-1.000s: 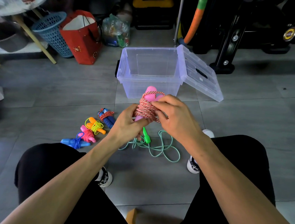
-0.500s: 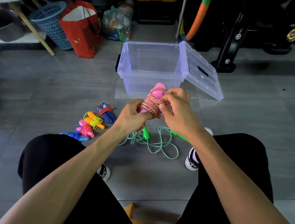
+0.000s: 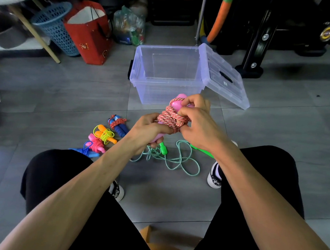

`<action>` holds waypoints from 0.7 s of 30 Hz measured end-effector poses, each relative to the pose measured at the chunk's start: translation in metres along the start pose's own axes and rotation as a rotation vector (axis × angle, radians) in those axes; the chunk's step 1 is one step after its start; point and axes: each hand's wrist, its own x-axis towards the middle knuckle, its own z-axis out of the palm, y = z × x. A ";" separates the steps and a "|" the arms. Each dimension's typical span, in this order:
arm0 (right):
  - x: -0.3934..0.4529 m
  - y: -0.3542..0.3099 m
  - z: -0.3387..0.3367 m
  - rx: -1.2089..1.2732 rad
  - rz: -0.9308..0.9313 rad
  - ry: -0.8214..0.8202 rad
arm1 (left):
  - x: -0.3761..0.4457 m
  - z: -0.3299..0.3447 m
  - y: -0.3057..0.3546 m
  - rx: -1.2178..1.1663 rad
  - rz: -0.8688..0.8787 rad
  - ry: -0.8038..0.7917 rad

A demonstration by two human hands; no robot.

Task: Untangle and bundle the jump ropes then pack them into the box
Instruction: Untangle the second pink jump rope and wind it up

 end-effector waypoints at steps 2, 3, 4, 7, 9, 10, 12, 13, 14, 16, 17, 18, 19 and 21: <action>-0.001 0.000 0.000 0.040 -0.009 0.041 | -0.002 0.002 0.002 -0.024 -0.007 -0.030; -0.001 0.001 -0.002 0.065 -0.004 0.044 | -0.004 0.003 0.003 -0.040 -0.011 -0.049; -0.001 0.002 -0.002 0.096 -0.005 0.041 | -0.005 0.003 0.005 -0.057 -0.018 -0.071; -0.001 0.002 -0.003 0.176 -0.032 0.055 | -0.007 0.000 0.009 -0.105 -0.019 -0.110; -0.003 0.001 -0.001 0.191 -0.061 0.104 | -0.005 -0.003 0.012 -0.105 0.035 -0.055; -0.004 -0.001 0.000 0.189 -0.070 0.132 | -0.003 -0.005 0.012 -0.091 0.066 -0.009; -0.004 -0.005 0.002 0.195 -0.073 0.220 | 0.000 -0.006 0.010 -0.018 0.138 0.101; -0.003 -0.006 0.001 0.219 -0.059 0.291 | 0.001 -0.006 0.009 0.065 0.187 0.175; -0.002 -0.008 0.001 0.263 -0.015 0.370 | 0.000 -0.007 0.007 0.168 0.246 0.253; 0.001 -0.011 0.000 0.353 0.124 0.470 | -0.001 -0.008 0.005 0.311 0.343 0.379; 0.003 -0.012 0.000 0.409 0.206 0.426 | -0.003 -0.008 0.006 0.327 0.373 0.419; 0.005 -0.014 0.001 0.457 0.286 0.351 | -0.005 -0.007 0.005 0.327 0.392 0.446; 0.005 -0.014 0.005 0.507 0.346 0.268 | -0.006 -0.006 0.005 0.329 0.409 0.462; 0.005 -0.020 0.010 0.601 0.402 0.195 | -0.007 -0.003 0.003 0.360 0.436 0.458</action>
